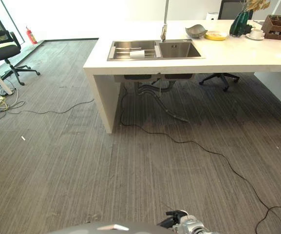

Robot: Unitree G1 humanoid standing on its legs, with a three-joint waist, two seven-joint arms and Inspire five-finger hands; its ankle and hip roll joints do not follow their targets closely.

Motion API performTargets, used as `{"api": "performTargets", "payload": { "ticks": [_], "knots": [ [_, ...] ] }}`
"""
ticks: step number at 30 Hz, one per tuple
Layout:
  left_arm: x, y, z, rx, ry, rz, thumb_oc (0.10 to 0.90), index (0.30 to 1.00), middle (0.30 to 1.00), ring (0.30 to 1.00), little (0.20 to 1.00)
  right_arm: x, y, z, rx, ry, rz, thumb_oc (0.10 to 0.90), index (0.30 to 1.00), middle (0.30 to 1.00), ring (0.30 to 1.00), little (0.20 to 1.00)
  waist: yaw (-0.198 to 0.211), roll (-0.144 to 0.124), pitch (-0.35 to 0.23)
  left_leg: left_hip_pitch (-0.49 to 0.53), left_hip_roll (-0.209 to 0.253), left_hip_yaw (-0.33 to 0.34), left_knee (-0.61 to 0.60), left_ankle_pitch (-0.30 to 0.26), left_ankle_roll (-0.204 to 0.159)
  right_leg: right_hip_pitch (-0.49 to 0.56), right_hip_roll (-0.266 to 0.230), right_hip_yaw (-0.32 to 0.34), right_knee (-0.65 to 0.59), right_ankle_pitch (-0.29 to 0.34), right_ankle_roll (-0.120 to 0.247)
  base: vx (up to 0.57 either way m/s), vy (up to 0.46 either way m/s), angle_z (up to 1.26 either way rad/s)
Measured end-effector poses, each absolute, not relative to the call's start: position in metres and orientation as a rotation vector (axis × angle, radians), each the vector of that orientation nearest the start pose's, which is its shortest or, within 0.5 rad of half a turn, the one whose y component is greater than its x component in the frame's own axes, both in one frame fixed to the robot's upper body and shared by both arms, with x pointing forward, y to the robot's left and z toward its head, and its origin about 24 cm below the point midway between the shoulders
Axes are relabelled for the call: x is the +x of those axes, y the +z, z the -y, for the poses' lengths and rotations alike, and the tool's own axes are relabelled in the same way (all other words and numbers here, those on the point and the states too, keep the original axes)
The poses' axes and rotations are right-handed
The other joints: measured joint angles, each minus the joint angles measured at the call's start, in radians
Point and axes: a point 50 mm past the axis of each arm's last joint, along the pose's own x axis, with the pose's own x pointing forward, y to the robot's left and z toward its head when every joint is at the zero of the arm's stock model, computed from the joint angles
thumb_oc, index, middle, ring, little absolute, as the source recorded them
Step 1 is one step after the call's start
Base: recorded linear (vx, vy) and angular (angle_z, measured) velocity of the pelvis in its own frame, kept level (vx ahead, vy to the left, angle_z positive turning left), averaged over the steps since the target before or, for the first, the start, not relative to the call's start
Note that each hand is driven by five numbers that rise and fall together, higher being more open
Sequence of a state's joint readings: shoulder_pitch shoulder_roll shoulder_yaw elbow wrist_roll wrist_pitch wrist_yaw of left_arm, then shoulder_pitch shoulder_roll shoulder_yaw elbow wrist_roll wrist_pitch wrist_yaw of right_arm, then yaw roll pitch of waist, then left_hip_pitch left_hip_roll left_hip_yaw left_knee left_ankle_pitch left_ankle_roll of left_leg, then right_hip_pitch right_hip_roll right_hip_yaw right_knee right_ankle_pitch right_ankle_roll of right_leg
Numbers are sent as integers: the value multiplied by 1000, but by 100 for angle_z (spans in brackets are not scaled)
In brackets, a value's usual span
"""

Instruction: Place the dishes in the dishwasher.

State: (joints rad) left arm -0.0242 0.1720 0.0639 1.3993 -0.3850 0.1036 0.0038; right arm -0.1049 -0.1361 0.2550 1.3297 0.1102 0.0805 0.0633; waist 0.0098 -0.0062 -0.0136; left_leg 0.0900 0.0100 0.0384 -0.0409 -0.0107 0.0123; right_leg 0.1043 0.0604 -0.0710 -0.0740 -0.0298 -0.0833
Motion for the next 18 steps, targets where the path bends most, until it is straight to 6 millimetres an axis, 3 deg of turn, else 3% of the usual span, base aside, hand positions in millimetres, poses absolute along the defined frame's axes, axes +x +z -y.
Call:
{"api": "performTargets", "payload": {
  "ticks": [4, 17, 18],
  "knots": [
    [50, -174, -220, -236, 432, -1408, 800, 900, 900, 900, 900, 93, -172, 184, -171, 98, -1346, 800, 900, 900, 900, 900, 11, -4, 5, 3, -1, -1, -14, 1, -3, 5, 0, -1, -16, 2, 2, 0, 0, 0],
    [53, -173, -223, -208, 456, -1400, 800, 900, 900, 900, 900, 97, -171, 185, -103, 29, -1322, 800, 900, 900, 900, 900, 8, -13, 32, 28, -5, -1, -34, -2, -7, 22, -5, -1, -23, 3, 4, 0, 0, 0],
    [54, -173, -223, -212, 472, -1398, 800, 900, 900, 900, 900, 90, -172, 187, -73, -3, -1340, 800, 900, 900, 900, 900, 5, -13, 32, 31, -5, -1, -35, -1, -7, 22, -6, 0, -24, 3, 5, -13, 34, -2]
  ]
}}
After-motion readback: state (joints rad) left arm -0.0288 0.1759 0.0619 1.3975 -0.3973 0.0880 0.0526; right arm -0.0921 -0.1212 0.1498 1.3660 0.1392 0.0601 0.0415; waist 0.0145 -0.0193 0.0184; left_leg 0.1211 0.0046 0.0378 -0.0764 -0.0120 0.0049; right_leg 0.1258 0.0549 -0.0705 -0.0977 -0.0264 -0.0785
